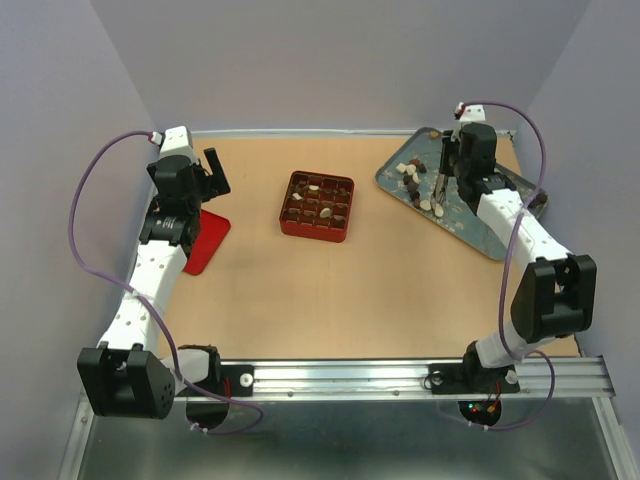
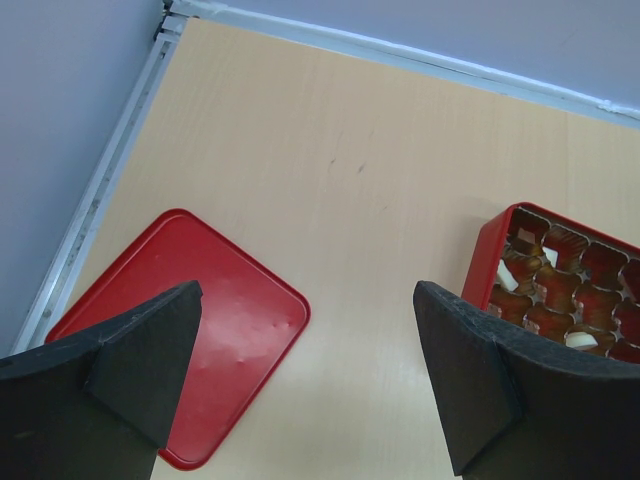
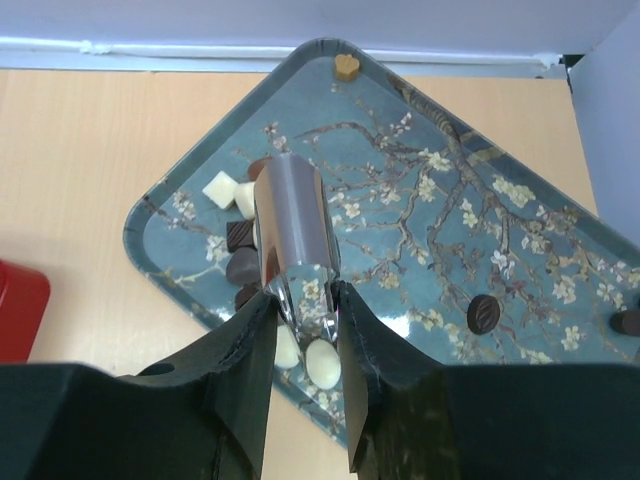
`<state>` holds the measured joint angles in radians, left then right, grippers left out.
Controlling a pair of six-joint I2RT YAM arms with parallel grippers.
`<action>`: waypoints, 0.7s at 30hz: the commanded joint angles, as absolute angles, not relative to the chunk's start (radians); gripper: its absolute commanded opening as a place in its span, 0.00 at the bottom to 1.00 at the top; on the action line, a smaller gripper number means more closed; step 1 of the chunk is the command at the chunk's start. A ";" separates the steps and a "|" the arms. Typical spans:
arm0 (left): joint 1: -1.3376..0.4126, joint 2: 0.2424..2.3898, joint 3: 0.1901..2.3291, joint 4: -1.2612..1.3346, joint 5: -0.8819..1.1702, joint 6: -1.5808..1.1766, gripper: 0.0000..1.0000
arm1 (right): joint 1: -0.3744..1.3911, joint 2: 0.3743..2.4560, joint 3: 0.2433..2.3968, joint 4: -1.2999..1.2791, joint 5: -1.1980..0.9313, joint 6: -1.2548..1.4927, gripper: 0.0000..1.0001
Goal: Pack the chocolate
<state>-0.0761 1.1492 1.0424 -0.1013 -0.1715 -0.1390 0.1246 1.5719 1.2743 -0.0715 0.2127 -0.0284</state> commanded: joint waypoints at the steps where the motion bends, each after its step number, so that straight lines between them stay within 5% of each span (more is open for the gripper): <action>1: -0.068 1.146 1.048 -0.058 -0.164 -0.135 0.99 | 0.120 1.470 1.305 -0.117 0.170 -0.009 0.23; 13: -0.069 1.143 1.046 -0.058 -0.160 -0.140 0.99 | 0.155 1.391 1.350 -0.164 0.101 -0.003 0.23; 21: -0.069 1.144 1.045 -0.058 -0.160 -0.140 0.99 | 0.383 1.430 1.433 -0.167 0.069 0.044 0.23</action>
<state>-0.0761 1.1492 1.0424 -0.1013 -0.1642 -0.1394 0.2710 1.4235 1.3254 -0.2050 0.1139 0.0196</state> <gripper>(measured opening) 0.986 0.327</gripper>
